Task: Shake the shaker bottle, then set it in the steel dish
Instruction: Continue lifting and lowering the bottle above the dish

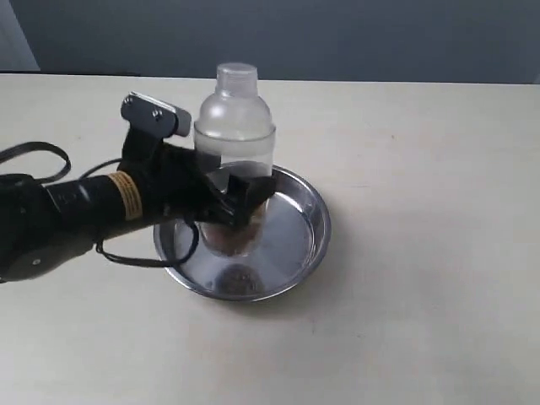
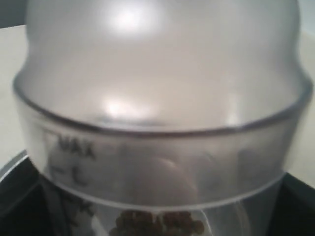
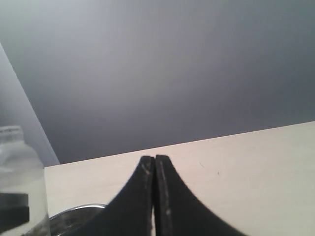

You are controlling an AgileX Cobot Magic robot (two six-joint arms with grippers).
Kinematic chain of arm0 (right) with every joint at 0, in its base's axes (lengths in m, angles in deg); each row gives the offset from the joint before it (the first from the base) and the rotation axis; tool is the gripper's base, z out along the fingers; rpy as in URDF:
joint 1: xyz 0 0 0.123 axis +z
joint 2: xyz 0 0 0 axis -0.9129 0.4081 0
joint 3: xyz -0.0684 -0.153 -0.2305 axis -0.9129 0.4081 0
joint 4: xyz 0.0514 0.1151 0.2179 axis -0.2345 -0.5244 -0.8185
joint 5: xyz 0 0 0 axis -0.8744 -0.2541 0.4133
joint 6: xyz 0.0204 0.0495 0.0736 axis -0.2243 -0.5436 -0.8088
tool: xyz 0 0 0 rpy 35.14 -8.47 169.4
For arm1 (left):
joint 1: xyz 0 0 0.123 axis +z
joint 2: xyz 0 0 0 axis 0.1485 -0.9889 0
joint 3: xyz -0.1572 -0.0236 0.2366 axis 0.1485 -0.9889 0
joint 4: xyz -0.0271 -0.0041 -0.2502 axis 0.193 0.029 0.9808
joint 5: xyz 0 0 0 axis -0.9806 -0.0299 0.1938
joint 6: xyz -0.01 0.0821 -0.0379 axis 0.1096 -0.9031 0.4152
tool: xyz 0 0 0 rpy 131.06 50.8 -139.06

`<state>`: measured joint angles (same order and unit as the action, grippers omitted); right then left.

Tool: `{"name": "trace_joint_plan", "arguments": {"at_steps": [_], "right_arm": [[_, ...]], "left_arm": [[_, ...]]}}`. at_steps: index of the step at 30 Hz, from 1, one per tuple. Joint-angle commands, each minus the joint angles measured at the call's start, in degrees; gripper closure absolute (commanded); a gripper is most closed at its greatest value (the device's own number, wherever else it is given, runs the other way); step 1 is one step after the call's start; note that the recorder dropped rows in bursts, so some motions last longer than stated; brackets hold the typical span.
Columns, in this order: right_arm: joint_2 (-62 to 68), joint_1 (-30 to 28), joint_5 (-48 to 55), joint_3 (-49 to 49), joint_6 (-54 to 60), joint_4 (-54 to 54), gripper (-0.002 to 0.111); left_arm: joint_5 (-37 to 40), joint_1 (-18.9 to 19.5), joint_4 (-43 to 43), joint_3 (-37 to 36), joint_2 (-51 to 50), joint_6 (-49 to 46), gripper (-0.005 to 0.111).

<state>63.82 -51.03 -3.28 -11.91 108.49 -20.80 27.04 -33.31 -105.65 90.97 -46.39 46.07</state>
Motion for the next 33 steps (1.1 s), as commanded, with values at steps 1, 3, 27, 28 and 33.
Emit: {"name": "trace_joint_plan", "arguments": {"at_steps": [1, 3, 27, 28, 33], "right_arm": [[-0.2, -0.1, -0.1, 0.1, 0.2, 0.1, 0.109], [-0.2, -0.1, -0.1, 0.1, 0.2, 0.1, 0.109], [-0.2, -0.1, -0.3, 0.1, 0.2, 0.1, 0.109], [-0.2, -0.1, -0.3, 0.1, 0.2, 0.1, 0.109], [-0.2, -0.1, 0.0, 0.1, 0.2, 0.1, 0.109]], "left_arm": [[-0.1, 0.4, -4.4, 5.6, 10.3, 1.2, 0.107], [8.4, -0.2, -5.7, 5.5, 9.3, 1.0, 0.107], [-4.5, 1.9, -5.7, 2.9, 14.4, 2.9, 0.107], [-0.9, 1.7, -7.3, 4.0, 15.4, 2.1, 0.107], [5.3, 0.6, -8.3, 0.7, 7.1, 3.0, 0.107]]}}
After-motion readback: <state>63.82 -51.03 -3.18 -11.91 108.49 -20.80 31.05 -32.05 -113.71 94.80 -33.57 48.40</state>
